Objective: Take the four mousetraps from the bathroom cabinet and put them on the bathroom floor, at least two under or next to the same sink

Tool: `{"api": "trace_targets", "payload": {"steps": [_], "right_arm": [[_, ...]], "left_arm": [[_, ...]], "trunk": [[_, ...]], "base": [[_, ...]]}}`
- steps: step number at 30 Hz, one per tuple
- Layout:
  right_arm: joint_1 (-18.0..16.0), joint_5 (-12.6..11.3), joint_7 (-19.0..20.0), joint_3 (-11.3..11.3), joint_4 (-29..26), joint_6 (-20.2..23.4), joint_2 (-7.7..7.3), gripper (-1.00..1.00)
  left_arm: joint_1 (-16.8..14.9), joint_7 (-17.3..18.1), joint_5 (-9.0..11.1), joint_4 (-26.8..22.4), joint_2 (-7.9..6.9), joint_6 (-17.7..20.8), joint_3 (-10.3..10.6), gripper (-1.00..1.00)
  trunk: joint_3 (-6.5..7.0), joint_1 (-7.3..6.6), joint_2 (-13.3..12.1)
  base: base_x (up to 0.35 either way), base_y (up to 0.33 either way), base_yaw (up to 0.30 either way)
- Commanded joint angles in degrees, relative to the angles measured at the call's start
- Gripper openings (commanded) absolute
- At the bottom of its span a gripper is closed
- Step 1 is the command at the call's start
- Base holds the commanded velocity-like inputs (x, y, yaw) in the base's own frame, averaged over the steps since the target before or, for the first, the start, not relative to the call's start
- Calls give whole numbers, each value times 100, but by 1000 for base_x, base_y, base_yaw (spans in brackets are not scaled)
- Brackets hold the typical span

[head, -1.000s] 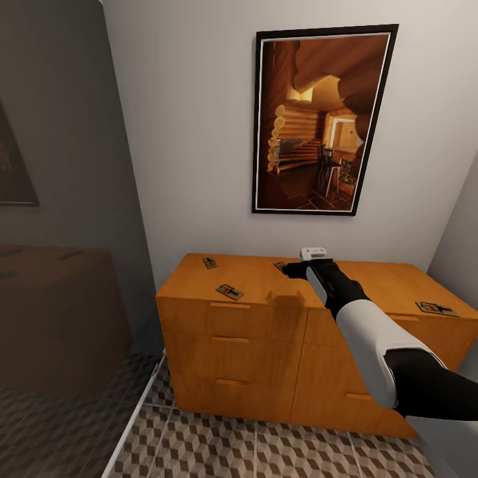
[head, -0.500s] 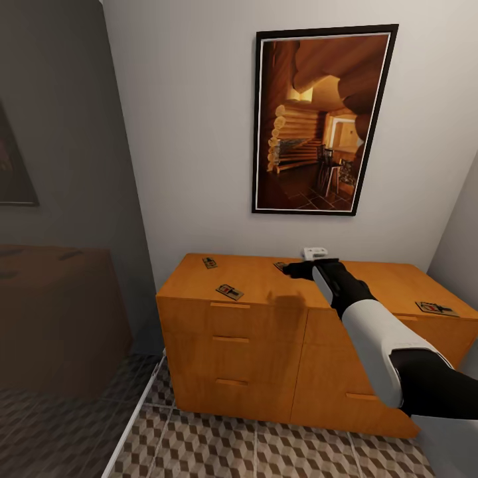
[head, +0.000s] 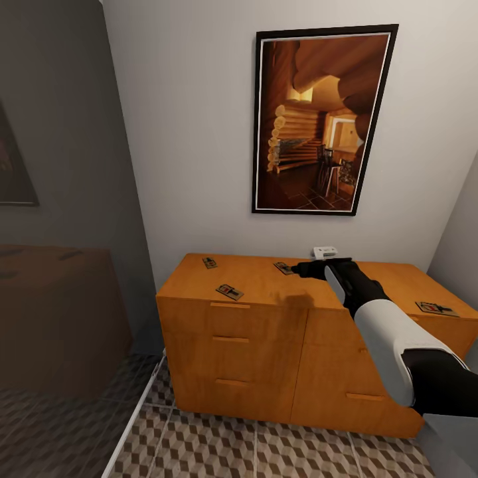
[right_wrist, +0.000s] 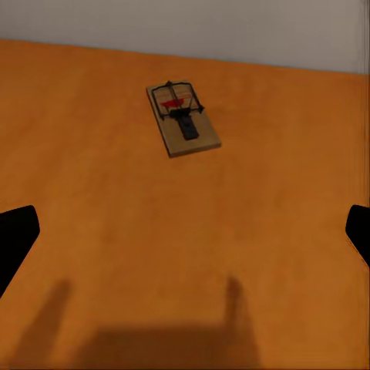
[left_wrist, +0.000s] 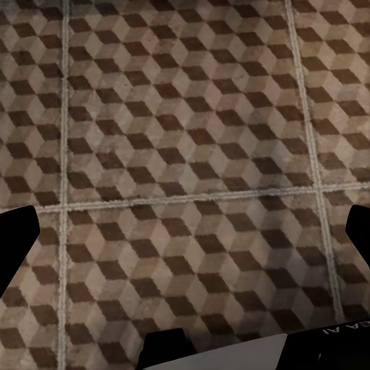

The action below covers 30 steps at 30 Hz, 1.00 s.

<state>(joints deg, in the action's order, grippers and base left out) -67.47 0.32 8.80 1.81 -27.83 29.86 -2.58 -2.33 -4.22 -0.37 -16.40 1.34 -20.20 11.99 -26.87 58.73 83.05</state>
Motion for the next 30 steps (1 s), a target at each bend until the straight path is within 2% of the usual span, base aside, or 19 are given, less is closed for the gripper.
{"api": "trace_targets", "payload": {"steps": [1, 16, 30], "right_arm": [[-3, 4, 20, 19, -8, 29, -19, 100], [-2, 4, 34, 26, 33, 29, -99, 100], [-3, -4, 29, 33, 49, 29, -95, 100]], "left_arm": [[-5, -44, -5, 5, -2, -19, 40, 100], [-5, -44, -1, 5, 58, -18, 40, 100], [-5, -44, -7, 5, 76, -19, 40, 100]], "trunk": [[-6, 0, 3], [-6, 0, 3], [-6, 0, 3]], "base": [[0, 0, 0], [22, -9, 0], [219, -12, 0]]}}
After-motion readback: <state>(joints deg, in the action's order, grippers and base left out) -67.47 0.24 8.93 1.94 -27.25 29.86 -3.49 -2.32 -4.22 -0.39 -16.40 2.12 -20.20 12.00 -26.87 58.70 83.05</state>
